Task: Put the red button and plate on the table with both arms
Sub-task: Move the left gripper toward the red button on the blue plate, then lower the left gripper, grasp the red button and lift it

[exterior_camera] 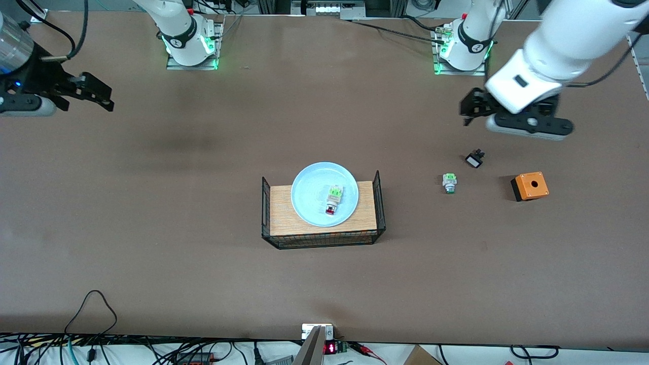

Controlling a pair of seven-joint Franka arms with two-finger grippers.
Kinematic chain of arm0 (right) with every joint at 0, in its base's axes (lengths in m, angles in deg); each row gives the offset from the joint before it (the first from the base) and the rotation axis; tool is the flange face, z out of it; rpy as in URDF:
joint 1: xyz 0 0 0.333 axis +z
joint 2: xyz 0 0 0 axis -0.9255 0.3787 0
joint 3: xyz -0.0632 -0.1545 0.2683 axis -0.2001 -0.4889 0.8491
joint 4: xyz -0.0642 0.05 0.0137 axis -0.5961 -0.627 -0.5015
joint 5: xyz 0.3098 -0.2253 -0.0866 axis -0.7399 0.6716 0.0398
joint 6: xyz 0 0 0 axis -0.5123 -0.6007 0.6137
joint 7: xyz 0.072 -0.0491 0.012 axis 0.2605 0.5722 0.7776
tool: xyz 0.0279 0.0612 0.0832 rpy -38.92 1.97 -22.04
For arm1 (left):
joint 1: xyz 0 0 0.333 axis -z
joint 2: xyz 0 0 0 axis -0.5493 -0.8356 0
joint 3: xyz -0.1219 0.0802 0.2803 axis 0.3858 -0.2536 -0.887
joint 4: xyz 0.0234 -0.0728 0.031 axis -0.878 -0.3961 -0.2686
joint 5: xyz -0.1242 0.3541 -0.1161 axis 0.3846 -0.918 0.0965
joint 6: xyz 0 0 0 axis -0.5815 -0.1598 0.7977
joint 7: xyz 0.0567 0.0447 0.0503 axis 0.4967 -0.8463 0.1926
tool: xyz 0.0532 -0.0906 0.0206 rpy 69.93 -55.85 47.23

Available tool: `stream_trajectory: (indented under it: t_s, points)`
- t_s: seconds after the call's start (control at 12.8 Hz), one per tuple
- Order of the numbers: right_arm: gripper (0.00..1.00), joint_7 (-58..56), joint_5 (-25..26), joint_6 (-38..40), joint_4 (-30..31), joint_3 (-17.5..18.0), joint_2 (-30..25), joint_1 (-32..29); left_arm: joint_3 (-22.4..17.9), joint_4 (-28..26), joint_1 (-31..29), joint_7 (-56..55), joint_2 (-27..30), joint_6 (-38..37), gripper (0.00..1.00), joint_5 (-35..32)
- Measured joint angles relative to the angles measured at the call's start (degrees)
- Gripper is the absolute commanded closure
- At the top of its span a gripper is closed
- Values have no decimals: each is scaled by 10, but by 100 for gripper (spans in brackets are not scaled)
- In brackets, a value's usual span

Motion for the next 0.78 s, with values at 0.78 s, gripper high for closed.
stream_trajectory:
  t_s: [0.78]
  points:
    - [0, -18, -5, -10, -10, 0, 28, 30, 32, 106, 96, -108, -181, 143, 0, 1]
